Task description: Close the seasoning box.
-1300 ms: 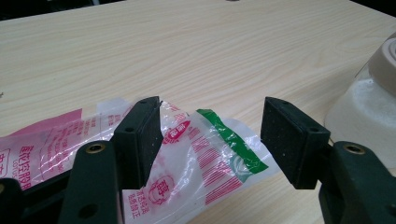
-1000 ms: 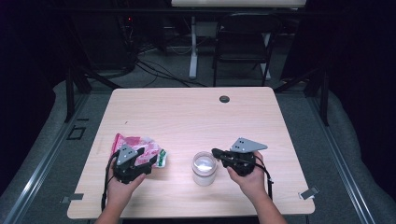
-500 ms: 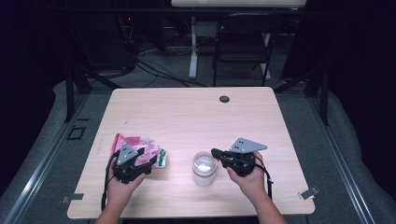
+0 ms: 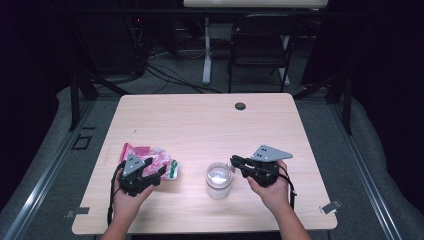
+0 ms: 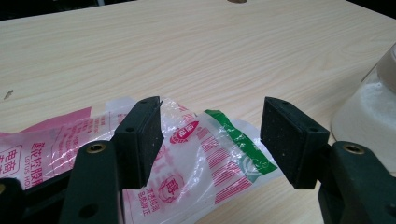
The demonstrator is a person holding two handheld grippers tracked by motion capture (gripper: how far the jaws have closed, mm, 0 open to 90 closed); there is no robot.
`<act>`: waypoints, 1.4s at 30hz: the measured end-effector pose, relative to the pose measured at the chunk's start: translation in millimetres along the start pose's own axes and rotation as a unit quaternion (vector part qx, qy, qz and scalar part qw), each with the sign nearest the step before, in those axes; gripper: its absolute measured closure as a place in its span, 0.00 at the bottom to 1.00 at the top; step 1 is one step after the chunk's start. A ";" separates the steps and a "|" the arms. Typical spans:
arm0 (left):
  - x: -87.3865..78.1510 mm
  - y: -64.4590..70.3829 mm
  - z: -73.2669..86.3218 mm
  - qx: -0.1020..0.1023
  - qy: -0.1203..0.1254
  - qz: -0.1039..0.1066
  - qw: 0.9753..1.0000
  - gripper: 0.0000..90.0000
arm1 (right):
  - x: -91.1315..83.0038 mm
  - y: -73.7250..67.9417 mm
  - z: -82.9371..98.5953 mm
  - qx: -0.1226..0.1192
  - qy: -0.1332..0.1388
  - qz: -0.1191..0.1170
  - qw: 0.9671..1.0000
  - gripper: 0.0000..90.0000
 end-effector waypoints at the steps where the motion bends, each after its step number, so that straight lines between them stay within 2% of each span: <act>1: 0.0 -0.3 -0.2 0.000 0.001 0.000 1.000 0.43 | -0.8 1.5 0.1 0.000 -0.001 0.002 1.000 0.90; 8: -2.4 -6.1 -1.3 -0.008 0.004 -0.006 1.000 0.43 | -10.1 17.5 -3.1 0.011 0.005 0.028 1.000 0.79; 14: -2.8 -9.0 -1.2 -0.012 0.005 -0.009 1.000 0.43 | -17.7 39.1 2.7 0.028 0.002 0.063 0.998 0.70; 18: -2.3 -9.4 -0.6 -0.010 0.003 -0.010 1.000 0.43 | -19.3 55.3 14.7 0.043 -0.007 0.096 0.994 0.63; 23: -1.4 -9.9 0.6 -0.008 0.000 -0.011 1.000 0.43 | -18.7 69.2 28.8 0.073 -0.016 0.121 0.990 0.58; 28: -0.2 -10.3 2.9 -0.010 -0.006 -0.012 1.000 0.43 | -17.6 79.3 42.9 0.080 -0.027 0.148 0.985 0.56; 30: 0.5 -10.4 3.7 -0.008 -0.006 -0.013 1.000 0.43 | -16.3 84.3 52.3 0.077 -0.043 0.162 0.983 0.56; 33: 1.1 -10.7 4.8 -0.009 -0.008 -0.014 1.000 0.43 | -13.1 88.7 63.6 0.091 -0.053 0.169 0.980 0.56; 35: 1.9 -10.7 5.8 -0.009 -0.009 -0.014 1.000 0.43 | -10.9 89.8 69.5 0.090 -0.065 0.172 0.979 0.56; 42: 4.1 -10.0 8.3 -0.005 -0.015 -0.015 1.000 0.43 | -5.0 88.4 78.2 0.084 -0.087 0.170 0.978 0.54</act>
Point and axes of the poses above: each handheld gripper's, and its own axes: x roughly forward along the jaws, z roughly out of its underside, y roughly to its right, the point moved 7 cm from there along x, roughly forward along the jaws, and after that the axes turned 11 degrees about y, right-handed, at the moved point
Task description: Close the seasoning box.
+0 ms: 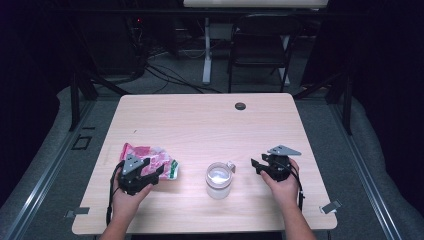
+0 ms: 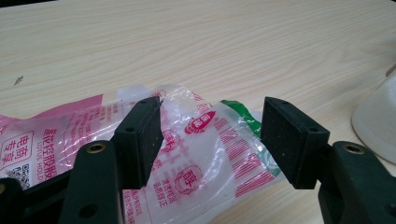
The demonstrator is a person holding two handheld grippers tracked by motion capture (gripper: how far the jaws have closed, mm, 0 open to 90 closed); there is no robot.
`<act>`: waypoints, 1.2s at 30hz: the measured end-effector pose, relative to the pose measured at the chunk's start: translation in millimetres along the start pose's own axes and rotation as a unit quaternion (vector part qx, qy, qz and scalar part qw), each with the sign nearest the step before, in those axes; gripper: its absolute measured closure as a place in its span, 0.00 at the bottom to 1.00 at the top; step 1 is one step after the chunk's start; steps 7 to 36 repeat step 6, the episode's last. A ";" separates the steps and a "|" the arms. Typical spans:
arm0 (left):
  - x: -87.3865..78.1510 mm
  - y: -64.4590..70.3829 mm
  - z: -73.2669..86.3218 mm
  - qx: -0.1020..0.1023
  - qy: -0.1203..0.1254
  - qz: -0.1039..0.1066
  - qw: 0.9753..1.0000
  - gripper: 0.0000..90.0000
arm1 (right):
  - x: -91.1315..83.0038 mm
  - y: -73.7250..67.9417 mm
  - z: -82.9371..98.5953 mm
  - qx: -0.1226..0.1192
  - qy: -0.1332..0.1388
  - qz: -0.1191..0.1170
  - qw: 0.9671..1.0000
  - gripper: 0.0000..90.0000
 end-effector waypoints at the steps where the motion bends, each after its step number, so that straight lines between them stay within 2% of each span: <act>1: 0.2 0.0 0.3 0.000 -0.001 0.000 1.000 0.43 | 0.5 -0.3 0.3 0.001 0.001 0.000 1.000 0.53; 36: 0.6 -0.9 0.3 0.000 -0.002 -0.001 1.000 0.43 | 1.1 0.8 0.5 0.004 0.000 0.003 1.000 0.51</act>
Point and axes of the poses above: each handheld gripper's, and its own axes: x roughly forward along the jaws, z roughly out of its underside, y roughly to its right, the point moved 7 cm from there along x, roughly forward along the jaws, and after that the axes turned 11 degrees about y, right-handed, at the moved point
